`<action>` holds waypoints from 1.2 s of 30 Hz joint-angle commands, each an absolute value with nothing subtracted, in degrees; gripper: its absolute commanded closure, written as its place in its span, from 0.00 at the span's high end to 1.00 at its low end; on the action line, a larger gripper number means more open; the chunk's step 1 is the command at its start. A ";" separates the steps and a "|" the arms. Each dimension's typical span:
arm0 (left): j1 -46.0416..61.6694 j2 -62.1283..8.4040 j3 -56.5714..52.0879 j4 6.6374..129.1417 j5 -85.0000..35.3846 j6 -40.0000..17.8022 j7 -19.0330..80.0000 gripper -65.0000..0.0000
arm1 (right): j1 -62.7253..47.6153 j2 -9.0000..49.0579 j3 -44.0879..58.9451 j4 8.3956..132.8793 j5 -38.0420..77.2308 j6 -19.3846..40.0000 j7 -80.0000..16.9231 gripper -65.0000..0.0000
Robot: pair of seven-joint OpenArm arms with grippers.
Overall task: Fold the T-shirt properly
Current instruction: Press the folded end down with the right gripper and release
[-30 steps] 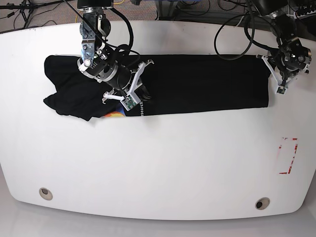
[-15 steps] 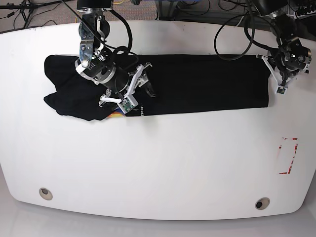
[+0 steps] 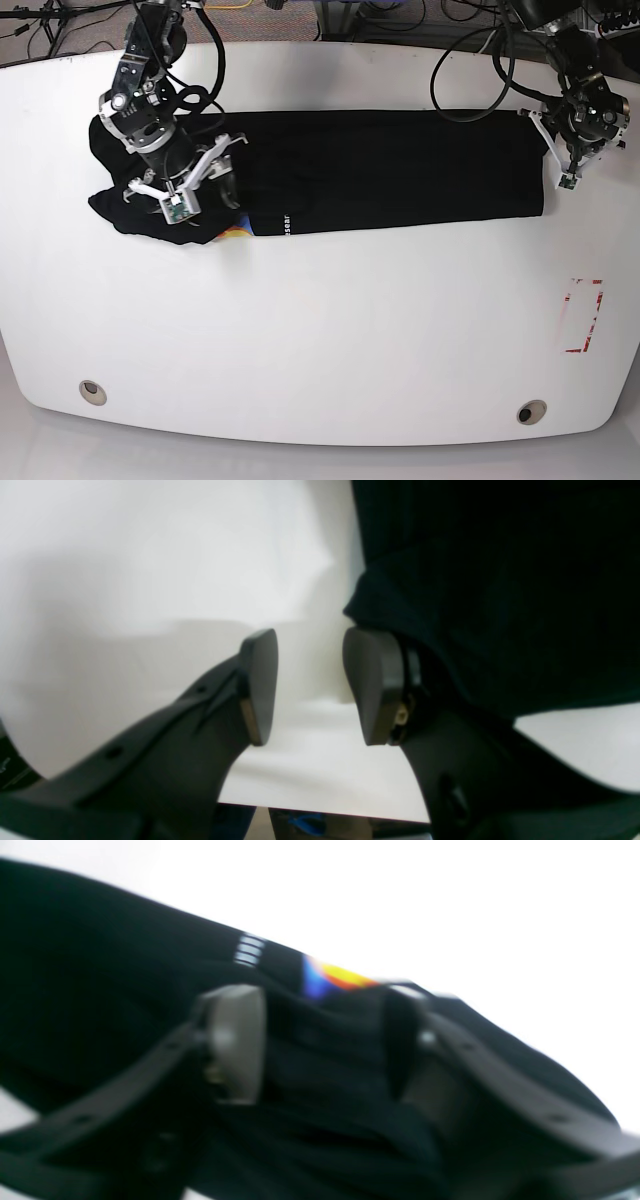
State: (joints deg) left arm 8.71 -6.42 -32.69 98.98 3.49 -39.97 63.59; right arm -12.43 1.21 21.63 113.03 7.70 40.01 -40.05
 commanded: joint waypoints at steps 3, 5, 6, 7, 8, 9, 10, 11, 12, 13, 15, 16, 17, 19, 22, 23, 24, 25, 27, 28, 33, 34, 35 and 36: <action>8.04 -6.37 -32.66 100.18 3.47 -40.00 63.08 0.39 | -11.21 1.63 21.93 108.00 8.40 40.00 -38.02 0.20; 8.04 -6.37 -32.66 100.09 3.47 -40.00 63.08 0.39 | -9.89 2.42 21.85 104.84 8.40 40.00 -36.97 0.11; 8.04 -6.29 -32.48 100.09 3.47 -40.00 63.08 0.39 | -9.01 3.38 21.76 102.29 8.31 40.00 -35.65 0.05; 8.04 -6.29 -31.96 100.09 3.47 -40.00 63.08 0.39 | -8.57 3.82 21.76 100.00 8.31 40.00 -34.68 0.03; 8.04 -6.29 -31.69 100.09 3.47 -40.00 63.08 0.39 | -8.40 4.00 21.76 98.59 8.31 40.00 -34.07 0.03; 8.22 -6.37 -31.08 100.09 3.56 -40.00 63.08 0.39 | -7.87 4.70 21.76 95.43 8.31 40.00 -32.75 0.03; 8.22 -6.37 -30.90 100.00 3.56 -40.00 63.08 0.39 | -7.69 4.97 22.02 94.02 8.40 40.00 -32.04 0.03; 8.31 -6.46 -30.73 99.91 3.56 -40.00 63.08 0.39 | -7.60 5.49 22.02 92.09 8.40 40.00 -30.90 0.04; 8.40 -6.46 -30.73 99.82 3.65 -40.00 63.08 0.39 | -7.25 6.11 22.11 90.07 8.40 40.00 -29.49 0.04; 8.40 -6.46 -30.73 99.56 3.65 -40.00 63.08 0.39 | -6.81 6.55 22.11 88.57 8.40 40.00 -28.62 0.04; 8.40 -6.46 -30.64 98.51 3.74 -40.00 62.99 0.39 | -6.20 7.43 22.02 84.97 8.40 40.00 -26.42 0.04; 8.31 -6.46 -30.64 97.98 3.74 -40.00 62.99 0.39 | -6.02 7.78 22.02 83.65 8.40 40.00 -25.71 0.04; 8.13 -6.55 -30.64 97.27 3.74 -40.00 62.99 0.39 | -5.93 8.13 21.93 81.98 8.40 40.00 -25.01 0.04; 8.04 -6.55 -30.73 96.13 3.74 -40.00 62.99 0.39 | -5.76 8.84 21.85 79.87 8.40 40.00 -23.78 0.04; 7.96 -6.55 -30.73 95.34 3.74 -40.00 62.99 0.39 | -5.32 9.36 21.76 79.16 8.40 40.00 -22.11 0.04; 7.96 -6.55 -30.73 95.34 3.65 -40.00 62.99 0.39 | -5.32 9.45 21.76 79.16 8.31 40.00 -21.93 0.04; 7.96 -6.55 -30.64 95.34 3.65 -40.00 62.99 0.39 | -5.32 9.63 21.76 79.16 8.31 40.00 -21.76 0.04; 7.96 -6.55 -30.64 95.34 3.65 -40.00 62.99 0.39 | -5.23 9.71 21.76 79.08 8.31 40.00 -21.76 0.04; 7.96 -6.55 -30.55 95.52 3.65 -40.00 62.99 0.39 | -4.97 9.71 21.85 78.99 8.22 40.00 -21.76 0.04; 7.96 -6.55 -30.55 95.60 3.56 -40.00 62.99 0.39 | -4.97 9.71 21.93 78.99 8.22 40.00 -21.76 0.04; 7.96 -6.46 -30.81 98.15 3.47 -40.00 63.34 0.39 | -5.14 9.98 22.02 80.22 8.31 40.00 -22.46 0.04; 8.13 -6.46 -30.81 99.47 3.47 -40.00 63.43 0.39 | -5.23 10.42 22.02 81.36 8.31 40.00 -23.16 0.04; 8.22 -6.46 -30.90 100.79 3.47 -40.00 63.43 0.39 | -5.41 10.51 22.02 82.68 8.31 40.00 -23.96 0.04; 8.31 -6.37 -30.90 101.76 3.47 -40.00 63.43 0.39 | -5.49 10.51 22.02 83.91 8.40 40.00 -24.66 0.04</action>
State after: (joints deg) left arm 8.32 -6.02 -30.76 98.43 3.44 -39.90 63.75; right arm -5.76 9.23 21.69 80.60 8.97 40.51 -22.68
